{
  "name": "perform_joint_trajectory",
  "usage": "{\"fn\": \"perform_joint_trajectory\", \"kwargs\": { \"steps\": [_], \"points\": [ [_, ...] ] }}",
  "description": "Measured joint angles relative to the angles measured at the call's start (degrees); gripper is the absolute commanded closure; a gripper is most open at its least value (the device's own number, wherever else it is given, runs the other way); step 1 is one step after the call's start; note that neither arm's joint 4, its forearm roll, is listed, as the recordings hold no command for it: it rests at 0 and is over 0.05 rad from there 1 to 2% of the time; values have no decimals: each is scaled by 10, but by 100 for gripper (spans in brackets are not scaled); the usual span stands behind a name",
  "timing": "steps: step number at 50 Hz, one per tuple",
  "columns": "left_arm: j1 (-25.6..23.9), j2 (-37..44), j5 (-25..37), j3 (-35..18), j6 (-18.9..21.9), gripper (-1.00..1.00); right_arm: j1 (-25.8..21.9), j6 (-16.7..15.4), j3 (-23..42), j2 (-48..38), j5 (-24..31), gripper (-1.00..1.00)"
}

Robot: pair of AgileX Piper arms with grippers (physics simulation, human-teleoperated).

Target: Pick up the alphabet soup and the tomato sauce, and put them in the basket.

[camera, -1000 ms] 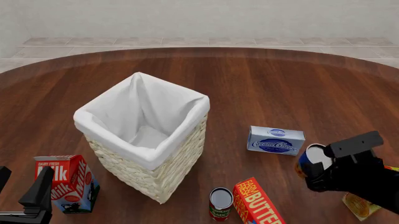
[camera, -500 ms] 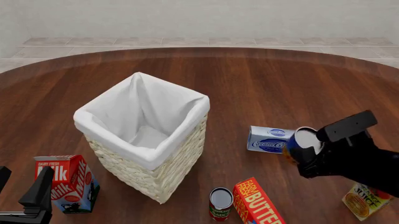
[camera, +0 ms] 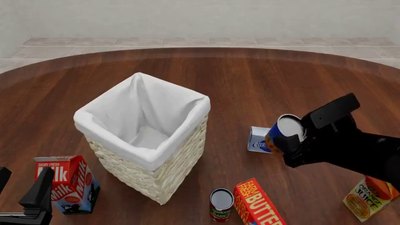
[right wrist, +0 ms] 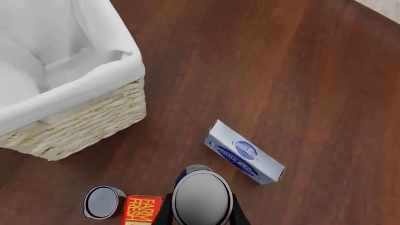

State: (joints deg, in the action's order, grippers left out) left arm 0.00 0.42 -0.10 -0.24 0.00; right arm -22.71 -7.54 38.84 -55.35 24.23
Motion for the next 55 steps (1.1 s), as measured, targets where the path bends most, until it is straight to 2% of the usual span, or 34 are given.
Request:
{"fn": "perform_joint_trajectory", "kwargs": {
  "steps": [55],
  "points": [
    [0,0,0,0,0,-100,-127,-10,177,-106,23,100]
  ]
}}
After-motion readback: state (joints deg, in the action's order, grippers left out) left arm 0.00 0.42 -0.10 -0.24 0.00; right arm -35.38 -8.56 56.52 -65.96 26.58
